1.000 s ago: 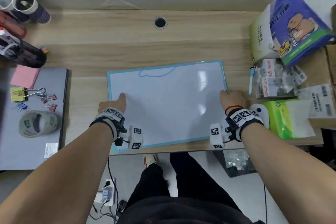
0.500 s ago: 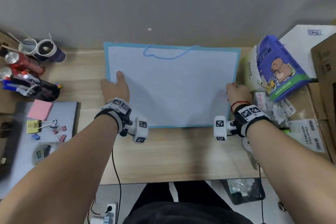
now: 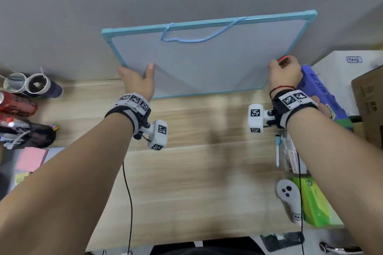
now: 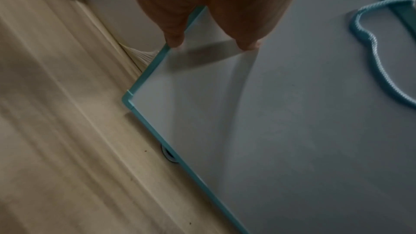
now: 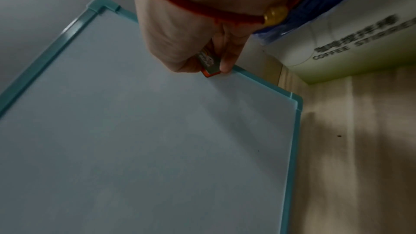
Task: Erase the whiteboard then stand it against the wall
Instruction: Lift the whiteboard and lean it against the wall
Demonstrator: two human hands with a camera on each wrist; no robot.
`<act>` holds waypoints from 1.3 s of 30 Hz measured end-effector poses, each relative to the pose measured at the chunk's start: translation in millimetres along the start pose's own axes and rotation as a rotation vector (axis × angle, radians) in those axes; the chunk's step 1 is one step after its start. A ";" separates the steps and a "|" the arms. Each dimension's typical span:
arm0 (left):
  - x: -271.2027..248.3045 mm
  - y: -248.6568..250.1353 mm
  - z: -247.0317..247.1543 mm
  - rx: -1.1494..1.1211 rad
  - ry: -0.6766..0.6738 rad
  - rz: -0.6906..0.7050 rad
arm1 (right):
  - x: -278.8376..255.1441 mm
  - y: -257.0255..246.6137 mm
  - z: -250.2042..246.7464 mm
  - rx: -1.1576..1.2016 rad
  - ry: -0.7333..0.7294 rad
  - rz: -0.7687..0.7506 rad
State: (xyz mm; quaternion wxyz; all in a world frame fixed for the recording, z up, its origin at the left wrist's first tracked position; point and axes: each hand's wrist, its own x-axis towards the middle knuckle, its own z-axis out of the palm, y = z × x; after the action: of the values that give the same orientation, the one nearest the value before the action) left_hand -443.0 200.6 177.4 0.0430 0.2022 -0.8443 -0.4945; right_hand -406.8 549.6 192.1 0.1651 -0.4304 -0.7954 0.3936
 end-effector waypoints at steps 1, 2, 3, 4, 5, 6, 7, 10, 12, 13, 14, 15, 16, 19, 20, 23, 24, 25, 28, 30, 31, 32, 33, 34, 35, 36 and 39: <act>4.2 0.2 5.0 -0.001 -0.010 0.005 | 6.1 -1.1 3.5 -0.003 -0.001 -0.002; 8.3 -0.6 9.8 -0.001 -0.014 0.014 | 12.2 -1.4 7.3 -0.007 -0.004 -0.001; 11.4 -0.9 13.3 0.004 -0.015 0.020 | 16.8 -1.7 10.1 -0.007 -0.007 -0.005; 14.1 -1.5 16.3 0.009 -0.011 0.024 | 20.8 -0.8 13.0 -0.011 -0.010 -0.007; 16.9 -2.2 19.1 0.012 -0.012 0.023 | 23.4 -0.4 15.6 -0.020 -0.015 -0.001; 19.7 -2.9 22.1 0.018 -0.018 0.022 | 26.7 1.0 18.8 -0.032 -0.020 0.010; 22.2 -3.5 24.6 0.027 -0.025 0.017 | 28.9 2.5 21.5 -0.036 -0.024 0.019; 29.1 -3.1 31.7 0.048 -0.036 0.020 | 33.9 7.0 28.5 -0.026 -0.024 0.030; 33.6 -2.1 35.3 0.057 -0.037 0.016 | 36.6 8.1 30.7 -0.020 -0.011 0.021; 35.4 -1.4 37.0 0.062 -0.037 0.010 | 38.1 8.9 31.7 -0.017 -0.007 0.016; 37.1 -1.0 38.7 0.064 -0.034 0.011 | 39.9 9.6 33.1 -0.013 -0.003 0.012; 38.0 -0.7 40.0 0.069 -0.029 0.010 | 40.9 9.8 34.0 -0.007 -0.002 0.007; 38.4 -0.4 41.1 0.079 -0.022 0.011 | 41.6 9.7 34.7 -0.002 -0.002 0.001; 36.4 0.2 43.0 0.133 0.000 -0.007 | 41.8 10.4 35.7 -0.015 -0.005 -0.019; 35.1 -0.5 43.6 0.152 -0.001 -0.011 | 41.3 11.0 35.7 -0.025 -0.009 -0.028; 29.6 -0.7 43.5 0.204 -0.034 -0.047 | 40.2 13.4 35.9 -0.020 -0.011 -0.061; 28.3 -0.3 43.6 0.212 -0.041 -0.060 | 40.0 13.8 35.9 -0.017 -0.012 -0.068; 27.8 -0.3 43.8 0.210 -0.044 -0.072 | 39.4 13.8 35.6 -0.017 -0.012 -0.079; 27.2 2.0 42.2 0.189 -0.041 -0.105 | 39.2 15.2 35.0 -0.022 -0.009 -0.106; 27.7 3.1 40.2 0.182 -0.035 -0.116 | 40.4 18.1 35.5 -0.020 -0.009 -0.113; 27.6 3.3 39.3 0.189 -0.032 -0.118 | 40.8 19.9 35.6 -0.009 -0.012 -0.109; 26.9 4.1 38.6 0.200 -0.033 -0.123 | 40.4 19.9 35.2 0.007 -0.010 -0.107; 25.8 5.0 37.9 0.216 -0.035 -0.133 | 39.8 19.4 35.2 0.018 -0.005 -0.101; 24.4 5.3 37.2 0.235 -0.040 -0.148 | 39.2 19.4 35.2 0.018 0.002 -0.092; 22.7 5.6 36.5 0.253 -0.047 -0.160 | 38.3 20.3 34.9 0.018 0.011 -0.079; 20.6 5.7 35.9 0.268 -0.054 -0.167 | 36.6 21.6 34.6 0.024 0.020 -0.062; 12.4 3.0 35.5 0.301 -0.056 -0.180 | 27.7 31.2 34.7 0.085 0.060 -0.046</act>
State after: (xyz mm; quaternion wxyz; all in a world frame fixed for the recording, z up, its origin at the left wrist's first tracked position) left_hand -465.0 226.1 160.4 -0.0556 0.2674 -0.8880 -0.3700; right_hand -426.3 565.3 143.9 0.2158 -0.4164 -0.7823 0.4100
